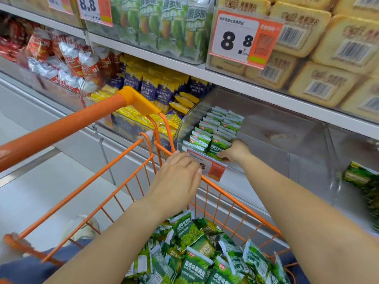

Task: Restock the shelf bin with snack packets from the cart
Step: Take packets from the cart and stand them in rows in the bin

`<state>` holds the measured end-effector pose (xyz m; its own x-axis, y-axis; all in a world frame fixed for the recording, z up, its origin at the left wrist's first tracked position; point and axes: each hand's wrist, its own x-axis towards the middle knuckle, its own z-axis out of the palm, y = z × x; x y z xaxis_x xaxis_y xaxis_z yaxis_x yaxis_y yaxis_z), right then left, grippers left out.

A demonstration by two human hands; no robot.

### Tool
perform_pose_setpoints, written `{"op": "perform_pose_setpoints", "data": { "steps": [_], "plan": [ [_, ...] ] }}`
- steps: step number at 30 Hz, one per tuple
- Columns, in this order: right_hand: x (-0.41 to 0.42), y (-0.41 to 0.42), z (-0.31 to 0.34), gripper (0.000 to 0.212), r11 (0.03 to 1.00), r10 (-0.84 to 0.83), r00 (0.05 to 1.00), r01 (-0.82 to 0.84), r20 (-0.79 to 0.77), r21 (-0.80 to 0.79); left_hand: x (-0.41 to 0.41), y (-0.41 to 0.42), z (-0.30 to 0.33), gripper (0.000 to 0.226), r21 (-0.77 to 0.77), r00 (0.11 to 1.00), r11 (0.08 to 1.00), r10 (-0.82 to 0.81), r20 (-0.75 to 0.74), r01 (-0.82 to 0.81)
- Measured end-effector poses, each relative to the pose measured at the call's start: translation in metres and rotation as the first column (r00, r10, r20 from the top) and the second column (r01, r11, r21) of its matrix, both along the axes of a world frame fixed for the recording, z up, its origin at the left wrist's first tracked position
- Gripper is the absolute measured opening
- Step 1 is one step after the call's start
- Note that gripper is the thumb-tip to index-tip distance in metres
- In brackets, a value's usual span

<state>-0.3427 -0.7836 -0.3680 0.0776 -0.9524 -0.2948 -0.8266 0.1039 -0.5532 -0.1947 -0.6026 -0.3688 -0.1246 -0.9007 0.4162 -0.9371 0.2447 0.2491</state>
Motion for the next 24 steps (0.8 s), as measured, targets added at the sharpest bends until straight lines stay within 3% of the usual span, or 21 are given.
{"op": "perform_pose_setpoints", "data": {
  "steps": [5, 8, 9, 11, 13, 14, 17, 19, 22, 24],
  "plan": [
    [-0.007, 0.012, 0.016, 0.042, 0.996, 0.092, 0.985, -0.093, -0.144, 0.0, 0.004, 0.0, 0.002, 0.05, 0.045, 0.999, 0.998, -0.04, -0.026, 0.041],
    [-0.019, 0.026, 0.038, 0.037, 0.988, 0.126, 0.969, -0.141, -0.214, -0.057, 0.004, 0.003, 0.011, 0.035, 0.024, 0.991, 0.998, -0.063, -0.119, 0.066],
    [-0.026, 0.034, 0.044, 0.034, 0.979, 0.113, 0.974, -0.143, -0.196, -0.143, 0.002, 0.005, 0.017, 0.033, -0.013, 0.985, 0.998, -0.059, -0.16, 0.058],
    [-0.044, 0.063, 0.054, 0.021, 0.935, 0.097, 0.995, -0.094, -0.009, -0.342, -0.003, 0.013, 0.031, 0.027, -0.056, 0.945, 0.998, -0.05, -0.322, 0.034],
    [-0.059, 0.106, 0.058, 0.01, 0.895, 0.167, 0.963, -0.058, 0.211, -0.442, -0.011, 0.021, 0.039, 0.017, 0.06, 0.87, 0.992, -0.065, -0.489, 0.108],
    [-0.065, 0.123, 0.055, 0.009, 0.886, 0.195, 0.952, -0.069, 0.235, -0.458, -0.017, 0.025, 0.038, 0.016, 0.175, 0.864, 0.967, -0.078, -0.497, 0.187],
    [-0.079, 0.148, 0.032, 0.011, 0.889, 0.273, 0.953, -0.197, 0.132, -0.413, -0.043, 0.034, 0.015, 0.024, 0.565, 0.942, 0.754, -0.265, -0.208, 0.336],
    [-0.081, 0.148, 0.021, 0.011, 0.89, 0.354, 0.931, -0.308, 0.086, -0.335, -0.062, 0.042, -0.009, 0.042, 0.655, 0.894, 0.665, -0.447, -0.035, 0.359],
    [-0.081, 0.149, 0.017, 0.016, 0.858, 0.435, 0.9, -0.408, 0.02, -0.311, -0.084, 0.052, -0.033, 0.044, 0.57, 0.801, 0.737, -0.56, 0.214, 0.363],
    [-0.082, 0.152, 0.019, 0.019, 0.837, 0.463, 0.886, -0.439, -0.005, -0.327, -0.086, 0.05, -0.036, 0.033, 0.455, 0.781, 0.79, -0.562, 0.272, 0.41]
  ]
}}
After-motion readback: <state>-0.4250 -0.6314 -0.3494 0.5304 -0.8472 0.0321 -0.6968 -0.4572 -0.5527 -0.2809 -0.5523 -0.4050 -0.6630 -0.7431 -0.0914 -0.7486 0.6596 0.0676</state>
